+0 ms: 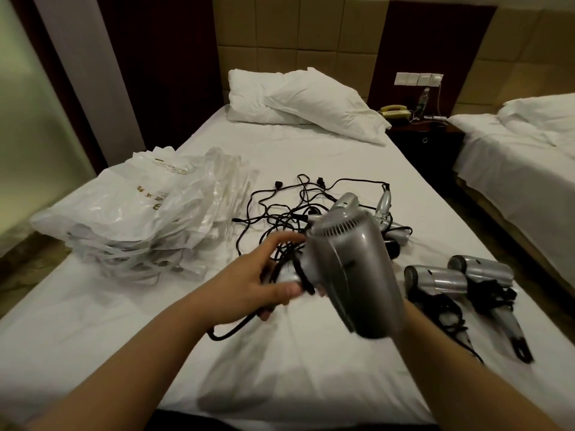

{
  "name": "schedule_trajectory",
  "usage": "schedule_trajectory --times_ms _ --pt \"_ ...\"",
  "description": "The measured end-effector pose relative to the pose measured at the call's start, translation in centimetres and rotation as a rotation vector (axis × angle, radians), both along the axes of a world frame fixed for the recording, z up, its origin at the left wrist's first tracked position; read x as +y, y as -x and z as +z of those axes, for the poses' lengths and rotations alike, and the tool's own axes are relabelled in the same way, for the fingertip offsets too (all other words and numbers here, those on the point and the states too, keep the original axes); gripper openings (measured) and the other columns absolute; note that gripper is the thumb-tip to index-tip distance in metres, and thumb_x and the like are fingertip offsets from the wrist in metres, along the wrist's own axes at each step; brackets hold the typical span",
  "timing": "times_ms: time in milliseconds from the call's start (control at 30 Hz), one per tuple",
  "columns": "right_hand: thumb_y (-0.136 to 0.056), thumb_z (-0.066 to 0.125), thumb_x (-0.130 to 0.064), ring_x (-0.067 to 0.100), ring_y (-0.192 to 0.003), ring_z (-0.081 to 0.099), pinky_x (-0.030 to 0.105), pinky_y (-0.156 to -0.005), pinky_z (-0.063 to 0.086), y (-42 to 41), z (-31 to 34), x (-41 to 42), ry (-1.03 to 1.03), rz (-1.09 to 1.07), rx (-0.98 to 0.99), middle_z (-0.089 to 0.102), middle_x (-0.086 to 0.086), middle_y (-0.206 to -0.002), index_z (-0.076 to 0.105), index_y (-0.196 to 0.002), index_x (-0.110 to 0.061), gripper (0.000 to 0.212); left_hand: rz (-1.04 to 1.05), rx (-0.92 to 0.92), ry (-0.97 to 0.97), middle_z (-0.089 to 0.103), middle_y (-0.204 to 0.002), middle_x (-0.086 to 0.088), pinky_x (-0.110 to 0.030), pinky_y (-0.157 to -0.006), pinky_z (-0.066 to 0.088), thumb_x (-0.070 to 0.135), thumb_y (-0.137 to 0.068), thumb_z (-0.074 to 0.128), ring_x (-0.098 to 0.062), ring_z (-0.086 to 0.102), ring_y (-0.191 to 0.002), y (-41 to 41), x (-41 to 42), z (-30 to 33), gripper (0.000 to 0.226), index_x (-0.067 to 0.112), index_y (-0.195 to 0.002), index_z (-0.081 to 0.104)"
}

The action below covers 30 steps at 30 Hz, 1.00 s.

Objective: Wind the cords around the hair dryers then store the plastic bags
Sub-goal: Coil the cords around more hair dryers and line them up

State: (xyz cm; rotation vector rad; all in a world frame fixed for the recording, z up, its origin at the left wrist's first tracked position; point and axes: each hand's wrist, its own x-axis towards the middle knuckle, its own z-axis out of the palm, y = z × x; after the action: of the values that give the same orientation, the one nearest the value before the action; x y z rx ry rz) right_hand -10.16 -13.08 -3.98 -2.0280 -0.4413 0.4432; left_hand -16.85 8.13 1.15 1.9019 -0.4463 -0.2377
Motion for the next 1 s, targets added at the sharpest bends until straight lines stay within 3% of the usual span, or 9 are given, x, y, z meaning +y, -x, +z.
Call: schedule_trajectory --times_ms 67,267,333,400,467,567,667,833,1000 --pt "-0.1 0.039 -0.01 0.007 -0.063 0.055 0.022 -0.07 0.046 1.7 -0.8 1.4 0.005 0.01 -0.022 0.058 0.003 -0.067 0.056 -0.071 -0.012 0.034 0.036 0.003 0.176 0.058 -0.065 -0.006 -0.028 -0.049 0.045 0.045 -0.069 0.063 -0.021 0.053 -0.05 -0.4 -0.2 -0.1 0.051 0.047 -0.118 0.047" --pt "-0.097 0.045 -0.034 0.014 -0.104 0.052 0.026 -0.104 0.027 3.0 -2.8 2.1 0.377 0.103 -0.26 0.062 -0.006 -0.106 0.057 -0.105 -0.016 0.023 0.359 0.002 0.378 0.056 -0.069 -0.012 -0.025 -0.041 0.041 0.024 -0.088 0.06 -0.013 0.051 -0.044 -1.4 -0.1 1.0 0.021 0.019 -0.108 0.055" --pt "-0.099 0.041 -0.029 0.017 -0.1 0.054 0.025 -0.107 0.022 2.9 -1.4 2.1 0.407 0.109 -0.359 0.068 0.0 -0.099 0.054 -0.102 -0.013 0.022 0.447 -0.052 0.366 0.055 -0.075 -0.013 -0.024 -0.04 0.041 0.019 -0.095 0.049 -0.009 0.053 -0.046 -1.9 0.0 1.5 0.011 0.018 -0.102 0.056" --pt "-0.1 0.037 -0.03 0.017 -0.084 0.058 0.03 -0.091 0.04 3.4 0.3 2.3 0.369 0.115 -0.396 0.069 0.001 -0.077 0.05 -0.095 -0.014 0.021 0.549 -0.109 0.322 0.056 -0.075 -0.011 -0.024 -0.04 0.041 0.02 -0.096 0.049 -0.007 0.053 -0.048 -2.5 0.4 1.8 0.008 0.021 -0.096 0.057" --pt "-0.099 0.04 -0.032 0.019 -0.073 0.059 0.034 -0.073 0.044 4.3 2.1 2.5 0.364 0.144 -0.428 0.062 -0.003 -0.066 0.048 -0.099 -0.016 0.017 0.651 -0.141 0.25 0.056 -0.073 -0.01 -0.024 -0.041 0.043 0.027 -0.094 0.054 -0.009 0.052 -0.049 -3.2 0.9 1.7 0.007 0.022 -0.097 0.058" --pt "-0.093 0.053 -0.033 0.015 -0.077 0.052 0.028 -0.07 0.039 5.6 4.6 2.2 0.416 0.245 -0.427 0.056 -0.009 -0.076 0.053 -0.106 -0.018 0.02 0.722 -0.157 0.062 0.059 -0.073 -0.01 -0.024 -0.043 0.047 0.036 -0.09 0.059 -0.016 0.053 -0.052 -4.0 1.6 1.2 0.02 0.022 -0.104 0.056" --pt "-0.091 0.055 -0.034 0.01 -0.075 0.051 0.026 -0.067 0.038 5.5 5.7 0.8 0.554 0.364 -0.415 0.061 -0.004 -0.084 0.053 -0.092 -0.021 0.014 0.739 -0.138 -0.185 0.063 -0.077 -0.007 -0.031 -0.05 0.053 0.048 -0.081 0.065 -0.021 0.062 -0.055 -4.1 1.9 0.3 0.036 0.026 -0.106 0.051" --pt "-0.097 0.044 -0.035 -0.003 -0.057 0.048 0.012 -0.06 0.035 6.1 6.0 -0.5 0.552 0.363 -0.333 0.055 -0.01 -0.06 0.056 -0.109 -0.035 0.017 0.816 -0.135 -0.347 0.064 -0.088 -0.004 -0.036 -0.064 0.054 0.061 -0.079 0.058 -0.025 0.064 -0.073 -4.5 2.2 -0.7 0.052 0.023 -0.114 0.054" --pt "-0.095 0.048 -0.037 0.01 -0.084 0.056 0.032 -0.077 0.048 6.1 8.3 1.3 0.508 0.336 -0.595 0.064 -0.006 -0.09 0.061 -0.104 -0.027 0.019 0.645 -0.212 -0.863 0.065 -0.105 -0.012 -0.038 -0.074 0.045 0.068 -0.088 0.029 -0.033 0.06 -0.097 -3.9 0.7 -1.9 0.06 0.017 -0.118 0.043"
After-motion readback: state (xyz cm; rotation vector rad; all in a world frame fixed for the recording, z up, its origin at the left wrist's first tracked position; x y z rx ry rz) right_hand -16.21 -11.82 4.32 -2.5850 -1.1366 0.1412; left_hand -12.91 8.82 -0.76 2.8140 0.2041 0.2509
